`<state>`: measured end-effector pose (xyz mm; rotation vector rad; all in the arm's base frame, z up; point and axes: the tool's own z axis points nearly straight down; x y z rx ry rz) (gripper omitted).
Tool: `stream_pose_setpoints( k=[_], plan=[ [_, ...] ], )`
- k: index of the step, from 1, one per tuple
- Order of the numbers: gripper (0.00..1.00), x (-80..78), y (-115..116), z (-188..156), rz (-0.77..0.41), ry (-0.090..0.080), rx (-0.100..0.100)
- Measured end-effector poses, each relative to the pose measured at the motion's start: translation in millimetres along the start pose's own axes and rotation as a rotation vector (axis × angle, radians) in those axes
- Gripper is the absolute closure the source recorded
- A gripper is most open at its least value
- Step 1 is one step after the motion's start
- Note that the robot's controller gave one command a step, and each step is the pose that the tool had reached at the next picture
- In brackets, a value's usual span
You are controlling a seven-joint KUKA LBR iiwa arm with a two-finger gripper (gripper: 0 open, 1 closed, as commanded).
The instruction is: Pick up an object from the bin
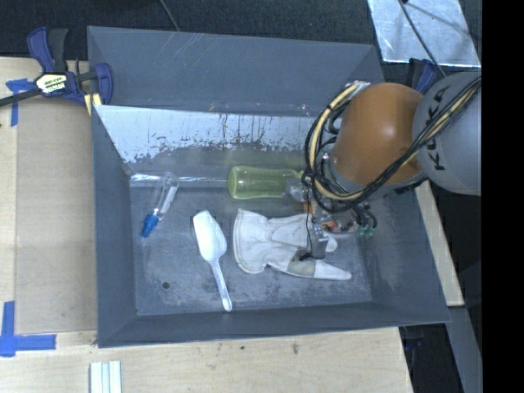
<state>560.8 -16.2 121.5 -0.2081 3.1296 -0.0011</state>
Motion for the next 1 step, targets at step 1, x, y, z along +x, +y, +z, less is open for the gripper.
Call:
stream_pose_setpoints(
  k=[1],
  plan=[
    [0.0, 4.1, 19.4, 43.5, -0.035, 0.0, -0.001]
  ],
)
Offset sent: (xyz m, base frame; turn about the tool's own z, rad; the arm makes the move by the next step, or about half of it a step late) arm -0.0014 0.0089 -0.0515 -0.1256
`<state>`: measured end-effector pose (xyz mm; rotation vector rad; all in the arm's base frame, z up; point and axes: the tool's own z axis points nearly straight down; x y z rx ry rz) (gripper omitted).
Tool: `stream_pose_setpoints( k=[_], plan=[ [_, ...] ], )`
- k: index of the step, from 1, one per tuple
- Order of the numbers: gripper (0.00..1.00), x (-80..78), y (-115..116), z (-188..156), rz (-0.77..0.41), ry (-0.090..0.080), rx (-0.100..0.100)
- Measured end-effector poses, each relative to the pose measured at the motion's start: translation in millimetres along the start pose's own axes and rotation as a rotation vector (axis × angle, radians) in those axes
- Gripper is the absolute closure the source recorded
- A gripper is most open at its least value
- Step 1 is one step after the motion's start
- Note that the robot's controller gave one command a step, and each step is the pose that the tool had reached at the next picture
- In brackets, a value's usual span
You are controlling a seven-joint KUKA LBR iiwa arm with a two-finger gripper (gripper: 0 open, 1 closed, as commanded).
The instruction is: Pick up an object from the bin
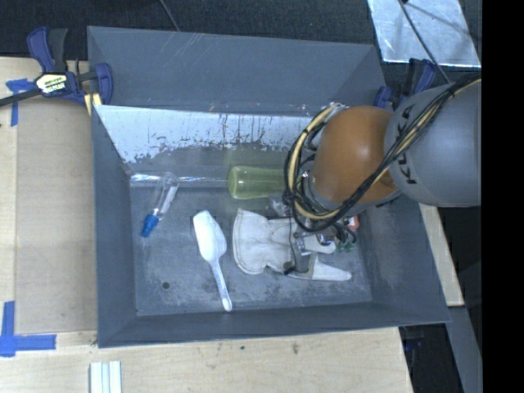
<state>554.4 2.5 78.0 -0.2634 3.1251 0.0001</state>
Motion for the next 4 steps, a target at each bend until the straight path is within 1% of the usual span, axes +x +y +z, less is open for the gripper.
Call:
stream_pose_setpoints(
  k=[1, 3, 4],
  plan=[
    [1.0, -5.4, -9.2, 6.2, -0.091, -0.003, -0.001],
    [1.0, -5.3, -9.8, 4.9, -0.089, -0.002, -0.001],
    [1.0, -4.3, -9.7, -2.1, -0.089, 0.003, -0.002]
  ],
)
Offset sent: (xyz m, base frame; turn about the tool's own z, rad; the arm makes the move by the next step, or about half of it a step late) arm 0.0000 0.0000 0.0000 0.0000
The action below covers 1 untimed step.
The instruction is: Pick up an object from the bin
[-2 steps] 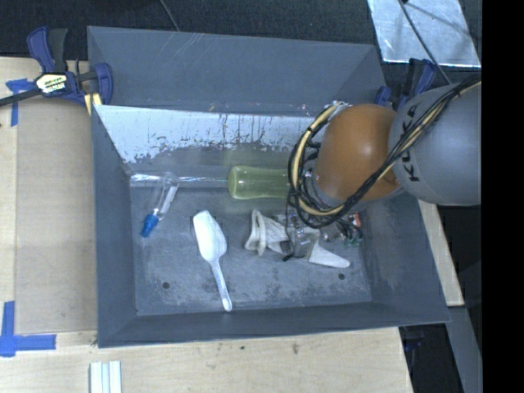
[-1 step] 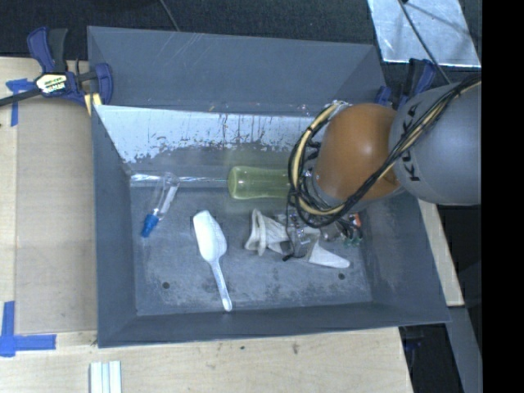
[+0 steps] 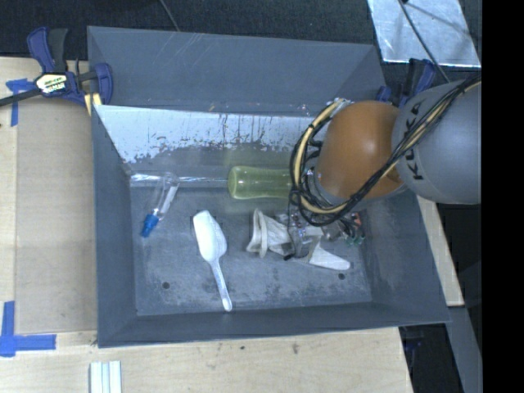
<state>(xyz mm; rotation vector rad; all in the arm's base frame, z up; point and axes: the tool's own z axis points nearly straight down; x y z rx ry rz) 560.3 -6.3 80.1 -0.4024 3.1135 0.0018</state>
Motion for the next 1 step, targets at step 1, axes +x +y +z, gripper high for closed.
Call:
stream_pose_setpoints(
  k=[1],
  plan=[
    [1.0, -0.1, -0.3, -15.7, 0.001, 0.001, 0.001]
  ],
)
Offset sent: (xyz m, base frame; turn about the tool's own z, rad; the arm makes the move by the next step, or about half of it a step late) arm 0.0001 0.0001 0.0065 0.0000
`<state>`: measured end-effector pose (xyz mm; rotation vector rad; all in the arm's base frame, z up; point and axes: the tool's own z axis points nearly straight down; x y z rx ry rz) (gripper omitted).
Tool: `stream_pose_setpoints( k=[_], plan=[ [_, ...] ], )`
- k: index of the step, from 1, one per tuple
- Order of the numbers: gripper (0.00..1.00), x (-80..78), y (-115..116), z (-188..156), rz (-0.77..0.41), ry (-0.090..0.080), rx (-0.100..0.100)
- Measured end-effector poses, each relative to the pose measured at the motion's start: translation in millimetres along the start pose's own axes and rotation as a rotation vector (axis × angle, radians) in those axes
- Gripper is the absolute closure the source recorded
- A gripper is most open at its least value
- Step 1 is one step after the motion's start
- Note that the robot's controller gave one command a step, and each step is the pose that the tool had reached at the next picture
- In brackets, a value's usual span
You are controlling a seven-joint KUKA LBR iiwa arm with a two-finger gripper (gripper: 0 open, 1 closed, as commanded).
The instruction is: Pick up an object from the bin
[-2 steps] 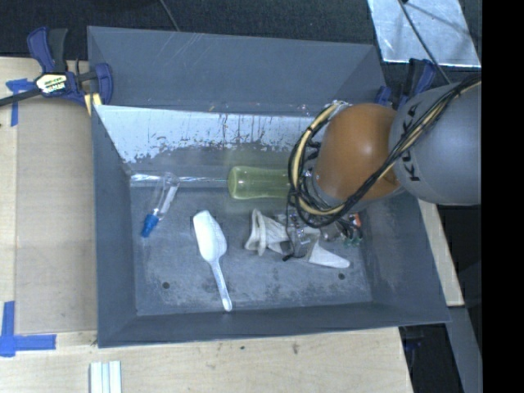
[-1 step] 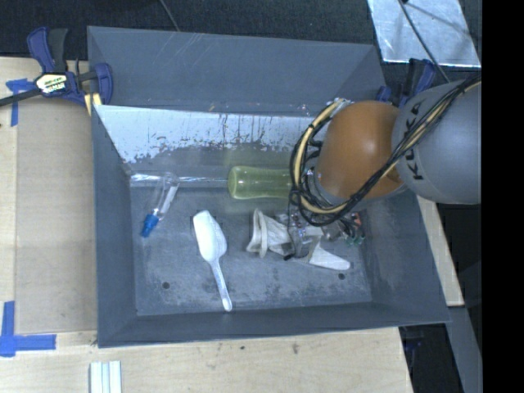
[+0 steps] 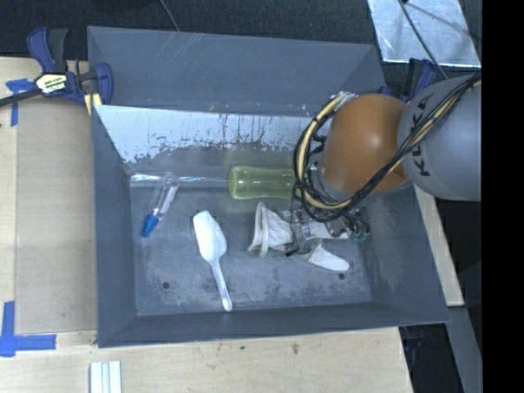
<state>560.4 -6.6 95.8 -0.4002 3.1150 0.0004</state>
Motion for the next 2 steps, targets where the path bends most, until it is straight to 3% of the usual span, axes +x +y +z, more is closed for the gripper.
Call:
stream_pose_setpoints(
  k=[2],
  plan=[
    [1.0, -0.8, -0.5, -11.2, 0.001, -0.003, 0.001]
  ],
)
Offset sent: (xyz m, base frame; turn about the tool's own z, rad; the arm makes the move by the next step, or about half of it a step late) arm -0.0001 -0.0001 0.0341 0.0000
